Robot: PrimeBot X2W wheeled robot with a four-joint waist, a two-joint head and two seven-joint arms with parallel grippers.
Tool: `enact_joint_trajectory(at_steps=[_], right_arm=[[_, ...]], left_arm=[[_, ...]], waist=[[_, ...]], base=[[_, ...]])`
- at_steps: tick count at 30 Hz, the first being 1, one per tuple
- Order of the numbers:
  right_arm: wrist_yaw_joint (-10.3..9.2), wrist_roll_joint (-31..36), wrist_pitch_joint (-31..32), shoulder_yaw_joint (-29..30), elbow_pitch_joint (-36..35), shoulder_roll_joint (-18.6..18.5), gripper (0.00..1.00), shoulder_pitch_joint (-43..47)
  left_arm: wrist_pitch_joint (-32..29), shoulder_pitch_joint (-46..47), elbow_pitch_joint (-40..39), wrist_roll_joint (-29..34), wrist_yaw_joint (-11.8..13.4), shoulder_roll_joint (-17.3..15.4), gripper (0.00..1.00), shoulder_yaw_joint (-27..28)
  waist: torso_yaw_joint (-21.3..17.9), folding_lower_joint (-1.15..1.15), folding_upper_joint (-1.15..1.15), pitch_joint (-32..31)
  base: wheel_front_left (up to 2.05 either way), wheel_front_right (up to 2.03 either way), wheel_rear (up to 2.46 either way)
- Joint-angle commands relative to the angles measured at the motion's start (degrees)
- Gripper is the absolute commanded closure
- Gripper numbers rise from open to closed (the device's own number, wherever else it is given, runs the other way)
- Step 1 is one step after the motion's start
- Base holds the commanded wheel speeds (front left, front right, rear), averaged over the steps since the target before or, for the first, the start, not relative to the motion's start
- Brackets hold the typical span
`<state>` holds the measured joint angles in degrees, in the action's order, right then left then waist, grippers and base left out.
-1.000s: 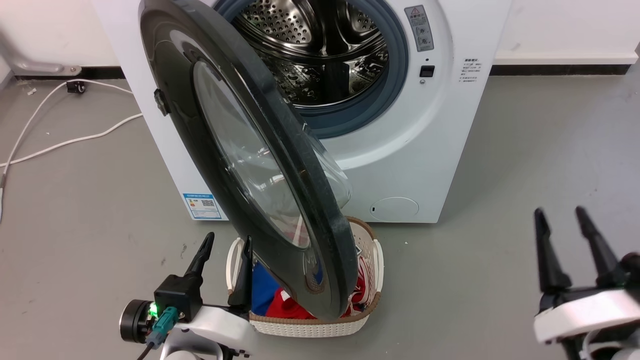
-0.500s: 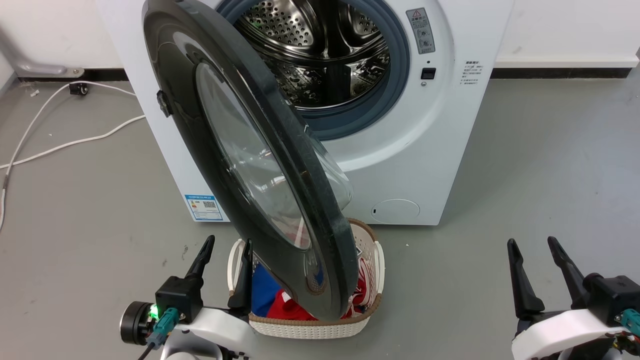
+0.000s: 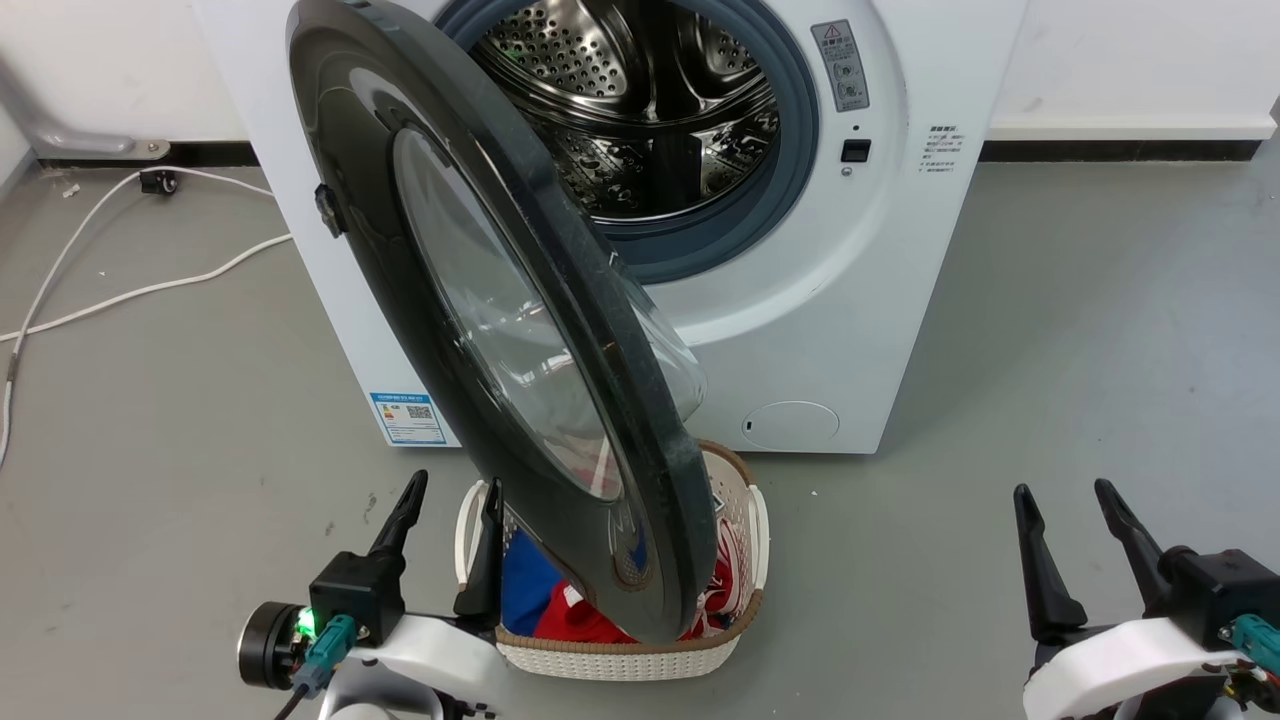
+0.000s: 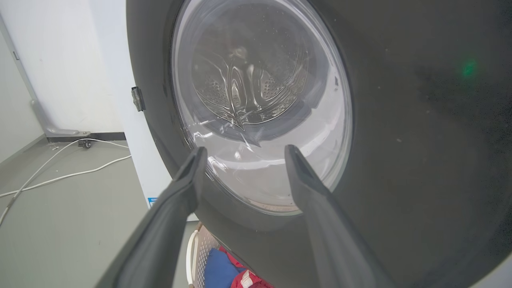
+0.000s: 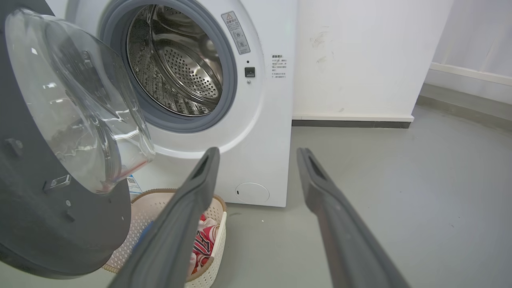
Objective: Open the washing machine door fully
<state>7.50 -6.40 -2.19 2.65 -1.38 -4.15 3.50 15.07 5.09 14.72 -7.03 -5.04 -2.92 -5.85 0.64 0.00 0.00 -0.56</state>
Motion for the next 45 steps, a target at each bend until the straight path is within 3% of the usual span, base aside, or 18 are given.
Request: enact_joint_trajectory(at_steps=[1, 5, 6, 7, 8, 18, 29, 37, 45], right_arm=[[-0.01, 0.52, 0.21, -0.09, 0.18, 0.14, 0.00, 0.22], [-0.01, 0.66, 0.46, 0.17, 0.06, 0.27, 0.00, 0.11], [-0.01, 0.80, 0.49, 0.20, 0.08, 0.27, 0.00, 0.09], [-0.01, 0.86, 0.39, 0.17, 0.05, 0.28, 0.00, 0.06], [-0.01, 0.87, 0.37, 0.18, 0.04, 0.28, 0.00, 0.04], [-0.01, 1.16, 0.39, 0.14, 0.27, 0.31, 0.00, 0.28], [-0.01, 0.80, 0.04, 0.39, 0.90, -0.15, 0.00, -0.38], [-0.01, 0.52, -0.30, 0.48, 1.52, -0.28, 0.00, -0.72], [-0.01, 0.27, -0.25, 0.46, 1.61, -0.02, 0.00, 0.17]], left_arm=[[0.15, 0.73, -0.18, 0.30, -0.01, 0.05, 0.00, 0.13], [0.15, 1.01, -0.72, 0.66, 0.17, 0.05, 0.00, 0.31], [0.15, 1.00, -0.69, 0.59, 0.12, 0.05, 0.06, 0.34], [0.15, 1.05, -0.67, 0.56, 0.06, 0.05, 0.62, 0.44], [0.15, 1.23, -1.02, 0.28, -0.04, 0.05, 1.00, 0.57], [0.15, 2.96, -6.18, -0.10, 0.17, 0.03, 1.00, 2.57], [0.14, 10.62, -23.45, -1.01, 1.19, 0.05, 1.00, 0.83], [0.14, 16.73, -32.37, -2.93, 1.05, 0.04, 1.00, -8.62], [-2.16, 15.20, -31.60, -6.73, -0.49, 0.03, 1.00, -23.30]], waist=[[-0.06, 0.00, 0.00, 0.04], [-0.09, 0.00, 0.00, 0.15], [-0.09, 0.00, 0.00, 0.15], [-0.08, 0.00, 0.00, 0.16], [-0.08, 0.00, 0.00, 0.17], [0.24, 0.00, 0.00, 0.13], [0.83, 0.00, 0.00, 0.03], [0.94, 0.00, 0.00, -0.23], [0.71, 0.00, 0.00, -0.47]], base=[[0.00, 0.00, 0.00], [0.00, 0.00, 0.00], [0.00, 0.00, 0.00], [0.00, 0.00, 0.00], [0.00, 0.00, 0.00], [0.00, 0.00, 0.00], [0.00, 0.00, 0.00], [0.00, 0.00, 0.00], [0.00, 0.00, 0.00]])
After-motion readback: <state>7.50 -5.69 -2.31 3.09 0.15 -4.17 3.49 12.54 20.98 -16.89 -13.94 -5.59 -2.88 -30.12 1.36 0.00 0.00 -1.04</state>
